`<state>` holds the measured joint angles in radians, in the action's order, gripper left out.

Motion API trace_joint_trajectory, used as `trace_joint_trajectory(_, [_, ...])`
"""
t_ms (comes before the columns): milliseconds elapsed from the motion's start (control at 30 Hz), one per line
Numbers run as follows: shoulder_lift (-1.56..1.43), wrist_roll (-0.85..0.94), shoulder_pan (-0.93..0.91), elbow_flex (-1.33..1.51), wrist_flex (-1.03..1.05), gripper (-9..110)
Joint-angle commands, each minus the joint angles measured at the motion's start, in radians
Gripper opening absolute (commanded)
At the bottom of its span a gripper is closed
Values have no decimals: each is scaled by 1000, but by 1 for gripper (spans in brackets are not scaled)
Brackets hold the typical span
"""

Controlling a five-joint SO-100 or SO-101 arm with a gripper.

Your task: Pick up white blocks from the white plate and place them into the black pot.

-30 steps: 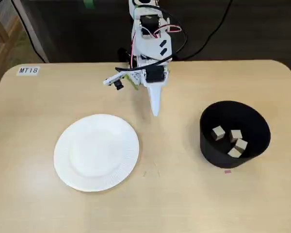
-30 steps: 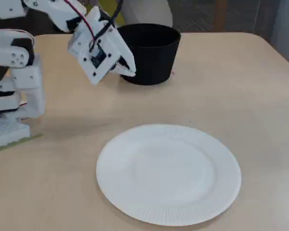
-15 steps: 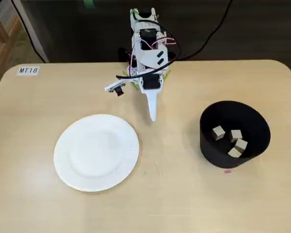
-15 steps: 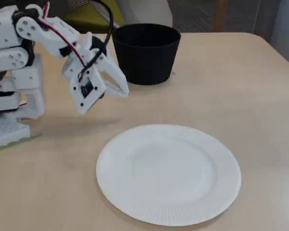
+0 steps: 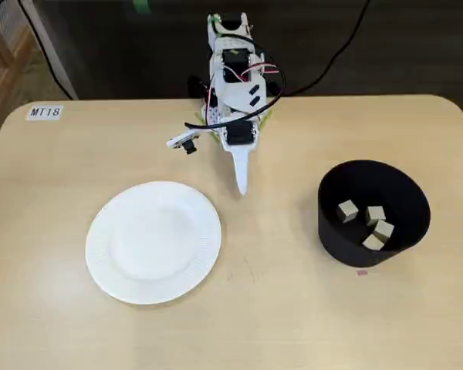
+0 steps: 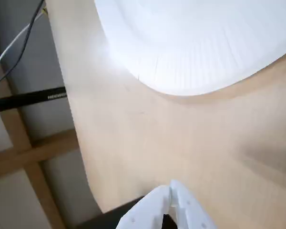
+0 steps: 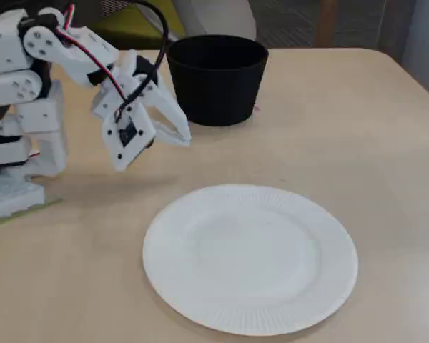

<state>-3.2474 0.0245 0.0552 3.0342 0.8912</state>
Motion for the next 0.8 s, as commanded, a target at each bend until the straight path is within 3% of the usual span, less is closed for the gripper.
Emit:
trace_joint_trajectory(0, [-5,0,-11,5,-32,-2])
trace_joint_trajectory(133, [-6,-2,-11,54,-192,-2])
trace_joint_trajectory(767, [-5,-3,-12,54,-184,-2])
